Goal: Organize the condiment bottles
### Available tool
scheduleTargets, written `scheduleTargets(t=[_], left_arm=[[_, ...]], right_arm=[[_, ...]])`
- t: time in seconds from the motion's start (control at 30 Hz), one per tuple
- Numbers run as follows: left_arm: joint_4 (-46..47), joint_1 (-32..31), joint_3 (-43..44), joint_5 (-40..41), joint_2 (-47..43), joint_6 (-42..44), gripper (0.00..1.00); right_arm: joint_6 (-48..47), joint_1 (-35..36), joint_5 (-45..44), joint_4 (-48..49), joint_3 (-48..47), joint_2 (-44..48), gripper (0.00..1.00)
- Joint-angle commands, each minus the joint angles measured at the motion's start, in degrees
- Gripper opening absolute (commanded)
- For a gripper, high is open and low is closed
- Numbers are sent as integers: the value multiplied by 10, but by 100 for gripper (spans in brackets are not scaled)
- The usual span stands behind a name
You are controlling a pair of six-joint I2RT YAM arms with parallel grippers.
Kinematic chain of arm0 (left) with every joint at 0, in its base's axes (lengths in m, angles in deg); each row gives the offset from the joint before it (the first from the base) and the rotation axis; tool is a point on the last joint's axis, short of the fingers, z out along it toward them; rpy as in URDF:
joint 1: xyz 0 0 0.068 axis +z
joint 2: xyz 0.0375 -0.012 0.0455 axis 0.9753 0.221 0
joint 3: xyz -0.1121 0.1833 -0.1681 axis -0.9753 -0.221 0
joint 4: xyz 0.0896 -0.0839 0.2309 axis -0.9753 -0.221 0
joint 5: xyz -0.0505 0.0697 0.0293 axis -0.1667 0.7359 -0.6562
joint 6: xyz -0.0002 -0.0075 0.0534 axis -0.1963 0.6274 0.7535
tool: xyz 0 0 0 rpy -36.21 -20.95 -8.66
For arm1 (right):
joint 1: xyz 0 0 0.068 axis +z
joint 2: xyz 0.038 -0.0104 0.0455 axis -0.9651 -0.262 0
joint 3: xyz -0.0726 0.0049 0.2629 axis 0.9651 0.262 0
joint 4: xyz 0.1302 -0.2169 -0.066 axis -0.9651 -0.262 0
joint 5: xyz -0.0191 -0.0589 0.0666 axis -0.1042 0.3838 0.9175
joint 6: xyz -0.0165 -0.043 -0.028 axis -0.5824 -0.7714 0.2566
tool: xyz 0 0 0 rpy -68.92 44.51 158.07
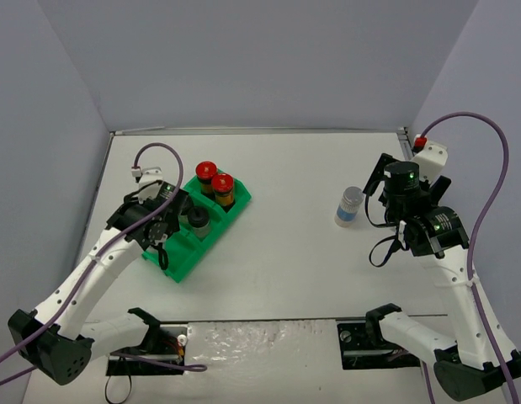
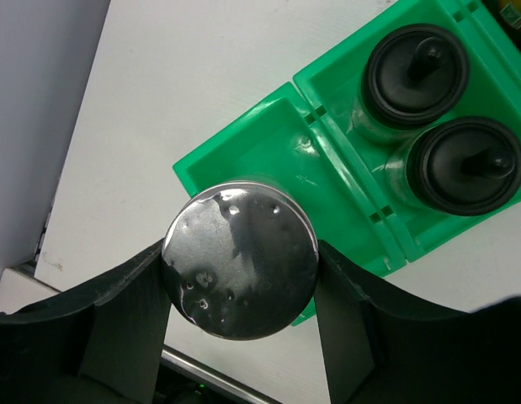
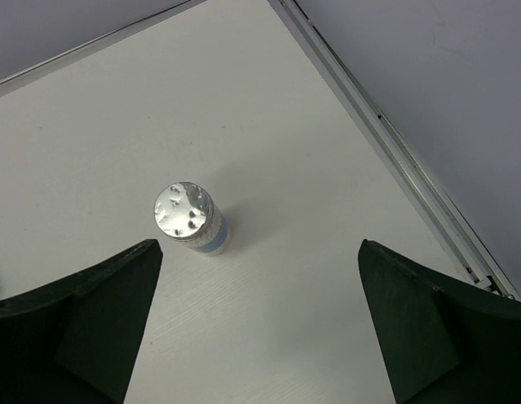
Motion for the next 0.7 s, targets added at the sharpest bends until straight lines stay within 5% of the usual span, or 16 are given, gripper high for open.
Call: scheduleTargets(t=[0.0, 0.67], left_arm=[[93, 30, 15, -29, 5, 60, 0], [177, 155, -16, -139, 62, 87, 0]], right_arm=[[-3, -3, -8, 25, 4, 2, 100], [-4, -3, -8, 29, 14, 2, 100]])
